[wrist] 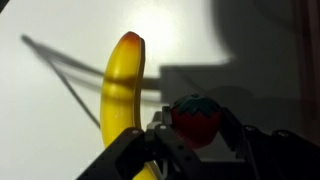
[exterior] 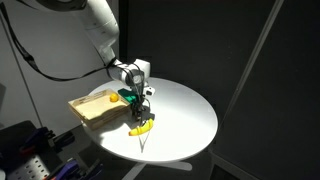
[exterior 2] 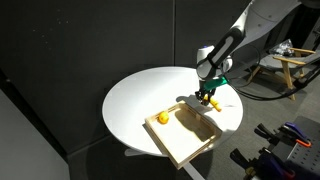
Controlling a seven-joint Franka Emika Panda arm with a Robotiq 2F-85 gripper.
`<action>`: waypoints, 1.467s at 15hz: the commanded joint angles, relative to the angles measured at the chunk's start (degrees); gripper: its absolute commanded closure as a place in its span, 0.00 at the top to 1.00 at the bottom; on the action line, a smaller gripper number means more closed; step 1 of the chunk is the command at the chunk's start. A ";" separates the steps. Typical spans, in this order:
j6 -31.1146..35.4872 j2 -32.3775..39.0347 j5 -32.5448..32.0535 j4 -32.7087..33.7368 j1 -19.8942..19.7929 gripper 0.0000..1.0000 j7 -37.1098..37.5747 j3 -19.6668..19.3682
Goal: Take the strawberry off of the tray
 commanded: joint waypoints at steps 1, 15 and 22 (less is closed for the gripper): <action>-1.03 1.09 1.30 1.87 -0.17 0.25 -1.35 0.04; -2.34 -0.83 1.29 -0.14 0.08 1.00 -2.15 0.59; -6.72 -7.14 0.53 -4.80 1.57 1.00 -3.32 1.62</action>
